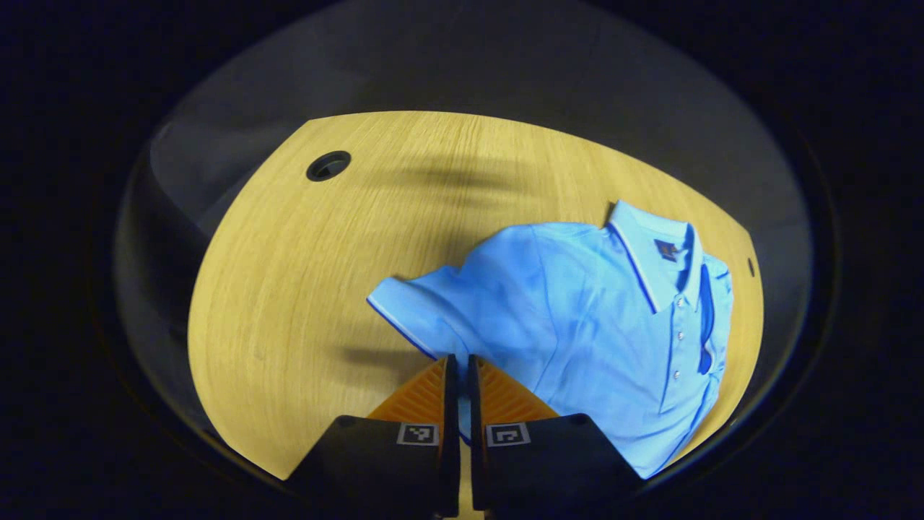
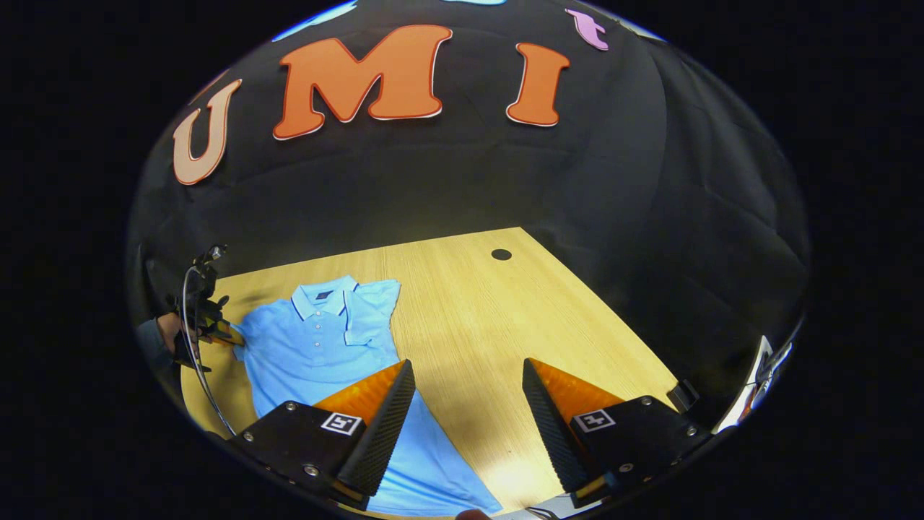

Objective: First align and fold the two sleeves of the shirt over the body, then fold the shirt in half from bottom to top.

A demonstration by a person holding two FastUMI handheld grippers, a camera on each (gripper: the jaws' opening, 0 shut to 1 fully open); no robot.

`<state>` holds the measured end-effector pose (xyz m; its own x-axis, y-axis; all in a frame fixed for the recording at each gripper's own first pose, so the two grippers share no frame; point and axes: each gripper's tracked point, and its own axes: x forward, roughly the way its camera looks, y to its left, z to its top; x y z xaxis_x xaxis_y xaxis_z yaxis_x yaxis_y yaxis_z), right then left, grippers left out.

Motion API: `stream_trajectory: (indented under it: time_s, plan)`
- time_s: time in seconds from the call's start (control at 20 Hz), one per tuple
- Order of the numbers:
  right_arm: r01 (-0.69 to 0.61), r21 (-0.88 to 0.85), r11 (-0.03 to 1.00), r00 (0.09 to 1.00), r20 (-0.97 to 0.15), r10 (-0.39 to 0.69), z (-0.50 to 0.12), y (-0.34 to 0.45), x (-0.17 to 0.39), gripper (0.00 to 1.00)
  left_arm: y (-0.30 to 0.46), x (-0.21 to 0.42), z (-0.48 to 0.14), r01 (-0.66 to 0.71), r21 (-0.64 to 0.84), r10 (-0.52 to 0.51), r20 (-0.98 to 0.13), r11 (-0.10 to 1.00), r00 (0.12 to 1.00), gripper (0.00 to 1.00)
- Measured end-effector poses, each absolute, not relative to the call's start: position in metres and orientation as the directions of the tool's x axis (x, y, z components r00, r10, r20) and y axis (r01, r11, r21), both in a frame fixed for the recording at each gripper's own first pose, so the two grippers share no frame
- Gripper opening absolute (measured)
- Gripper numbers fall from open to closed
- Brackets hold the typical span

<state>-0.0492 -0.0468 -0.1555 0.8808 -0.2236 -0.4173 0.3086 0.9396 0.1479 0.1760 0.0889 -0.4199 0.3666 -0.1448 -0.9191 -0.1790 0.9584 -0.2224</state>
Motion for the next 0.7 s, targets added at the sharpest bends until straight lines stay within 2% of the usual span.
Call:
stream_trajectory:
  time_s: [0.4,0.7]
  plan:
    - [0.334,0.178,0.926,0.876,-0.423,-0.234,-0.168,-0.048,-0.066,0.91,0.044,0.21,-0.359,0.021,-0.263,-0.235,-0.822,0.965,0.519,0.1]
    - [0.347,0.181,0.92,0.869,-0.43,-0.244,-0.176,-0.048,-0.079,0.91,-0.014,0.225,-0.338,0.211,-0.231,-0.31,-0.788,0.95,0.531,0.1]
